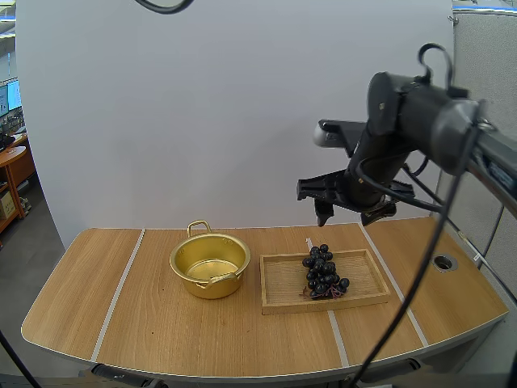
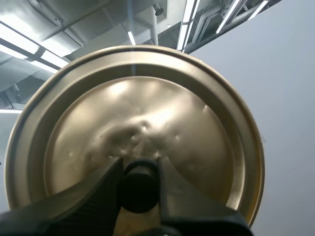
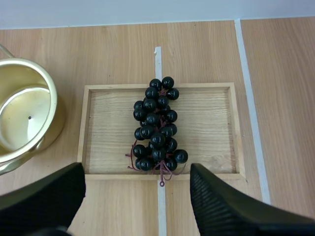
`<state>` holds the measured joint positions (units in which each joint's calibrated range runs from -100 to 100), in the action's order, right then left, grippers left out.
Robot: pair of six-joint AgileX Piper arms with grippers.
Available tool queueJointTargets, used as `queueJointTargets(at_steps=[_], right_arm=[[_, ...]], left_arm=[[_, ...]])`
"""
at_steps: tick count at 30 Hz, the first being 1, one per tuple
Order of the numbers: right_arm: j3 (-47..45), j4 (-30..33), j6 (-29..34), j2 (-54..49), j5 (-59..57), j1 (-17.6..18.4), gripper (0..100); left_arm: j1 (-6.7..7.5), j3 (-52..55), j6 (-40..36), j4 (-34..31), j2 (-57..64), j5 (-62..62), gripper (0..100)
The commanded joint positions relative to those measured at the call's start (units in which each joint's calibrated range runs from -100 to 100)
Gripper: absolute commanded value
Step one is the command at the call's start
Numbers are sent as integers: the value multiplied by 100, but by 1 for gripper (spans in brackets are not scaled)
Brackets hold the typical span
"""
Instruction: Open the pot, put the grape inside, and close it
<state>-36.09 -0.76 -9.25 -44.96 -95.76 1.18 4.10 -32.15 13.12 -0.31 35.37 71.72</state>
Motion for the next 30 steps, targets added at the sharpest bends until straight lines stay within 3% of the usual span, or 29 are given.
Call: queueJointTargets(at_steps=[1,19,30], right_arm=[[0,-24,-120,774,877,-16,100],[0,-24,-220,2752,2326,-16,100],[0,76,-268,3412,2752,-96,100]], left_arm=[[17,-83,-31,-90,47,-450,0],[17,-83,-31,-90,47,-450,0],[17,-83,-31,-90,47,-450,0]])
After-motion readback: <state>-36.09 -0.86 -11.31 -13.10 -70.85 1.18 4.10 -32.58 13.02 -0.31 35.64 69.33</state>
